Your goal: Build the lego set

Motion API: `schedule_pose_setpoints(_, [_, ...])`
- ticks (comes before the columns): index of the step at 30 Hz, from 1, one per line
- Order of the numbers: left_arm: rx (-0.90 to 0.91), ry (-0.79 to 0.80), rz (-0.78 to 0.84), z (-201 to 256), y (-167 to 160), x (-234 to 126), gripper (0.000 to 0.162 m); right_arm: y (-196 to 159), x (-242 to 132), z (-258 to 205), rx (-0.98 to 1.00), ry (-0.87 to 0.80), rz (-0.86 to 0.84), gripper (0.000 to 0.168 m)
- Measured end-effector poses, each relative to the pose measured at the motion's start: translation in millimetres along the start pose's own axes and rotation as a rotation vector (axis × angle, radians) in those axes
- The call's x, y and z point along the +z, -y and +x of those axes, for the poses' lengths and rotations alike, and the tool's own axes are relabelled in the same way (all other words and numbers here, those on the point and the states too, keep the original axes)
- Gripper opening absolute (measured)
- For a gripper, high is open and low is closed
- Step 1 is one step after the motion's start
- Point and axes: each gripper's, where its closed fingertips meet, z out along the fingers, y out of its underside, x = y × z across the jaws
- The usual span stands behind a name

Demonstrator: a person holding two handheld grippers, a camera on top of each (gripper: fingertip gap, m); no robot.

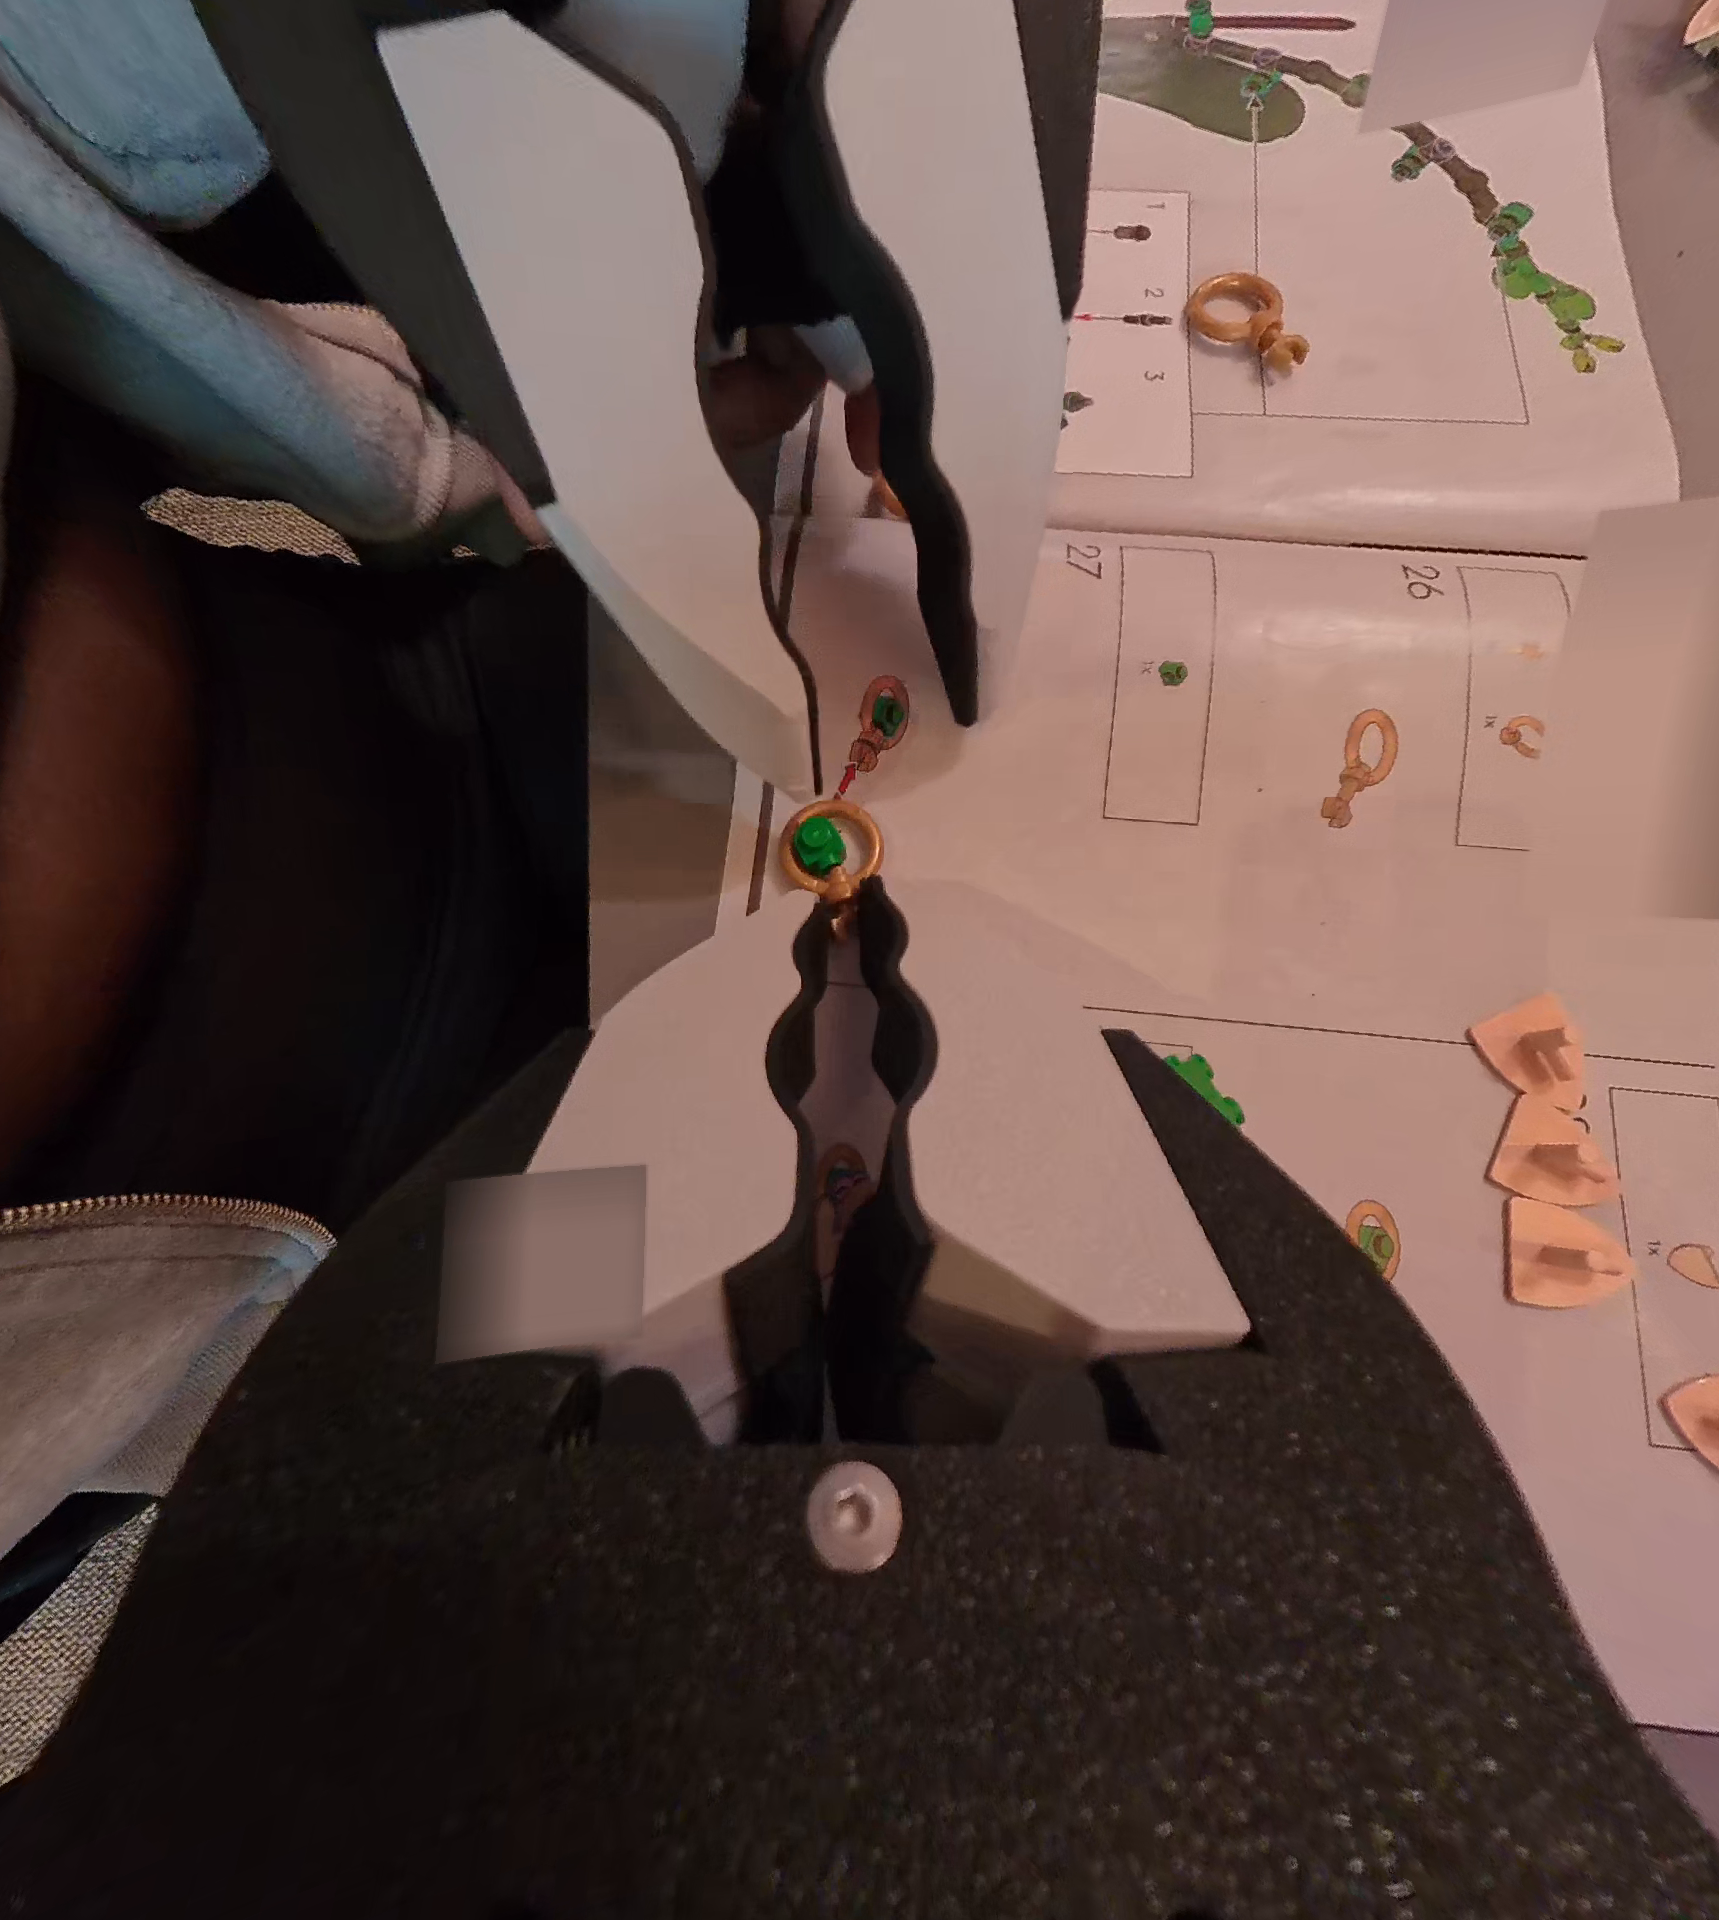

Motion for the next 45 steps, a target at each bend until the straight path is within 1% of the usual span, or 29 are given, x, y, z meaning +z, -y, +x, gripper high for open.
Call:
schedule_pose_setpoints(6, [-0.012, -0.012, -0.005, 0, -1, 6, 0.029, 0, 0, 0, 0.001, -0.01, 0.007, 0.006])
schedule_pose_setpoints(9, [0.002, -0.005, -0.018, 0, -3, 7, 0.021, 0, 0, -1, -0.01, -0.012, 0.013, 0.006])
schedule_pose_setpoints(14, [-0.004, -0.003, -0.012, -1, -3, 7, 0.021, 0, 0, 0, -0.005, -0.011, 0.024, 0.006])
schedule_pose_setpoints(17, [-0.007, 0.009, -0.013, -3, -3, 7, 0.024, 0, 0, 0, -0.005, -0.011, 0.024, 0.006])
schedule_pose_setpoints(19, [0.004, -0.001, 0.01, -2, -1, 3, 0.025, 0, 0, 0, -0.003, -0.008, 0.023, 0.006])
schedule_pose_setpoints(20, [0.029, -0.03, 0.049, 2, 2, 0, 0.025, 0, 0, 0, -0.002, -0.007, 0.024, 0.006])
schedule_pose_setpoints(23, [0.123, -0.076, 0.228, 13, 18, -10, 0.002, 0, 0, -1, -0.004, -0.01, 0.025, 0.006])
schedule_pose_setpoints(24, [0.128, -0.08, 0.231, 15, 17, -10, 0.0, 0, 0, -1, -0.001, -0.01, 0.026, 0.006])
schedule_pose_setpoints(27, [0.131, -0.069, 0.163, 15, 8, -4, 0.0, 0, 0, 0, 0.007, -0.01, 0.027, 0.006])
schedule_pose_setpoints(32, [0.173, -0.028, 0.099, 15, 3, 3, 0.0, 0, 0, -1, 0.002, -0.015, 0.026, 0.006])
schedule_pose_setpoints(34, [0.173, -0.037, 0.08, 16, 1, 6, 0.0, 0, 0, -1, 0.001, -0.014, 0.029, 0.006])
schedule_pose_setpoints(45, [0.157, -0.055, 0.07, 17, -2, 8, 0.0, 0, -1, -1, -0.025, 0.011, 0.035, 0.005])
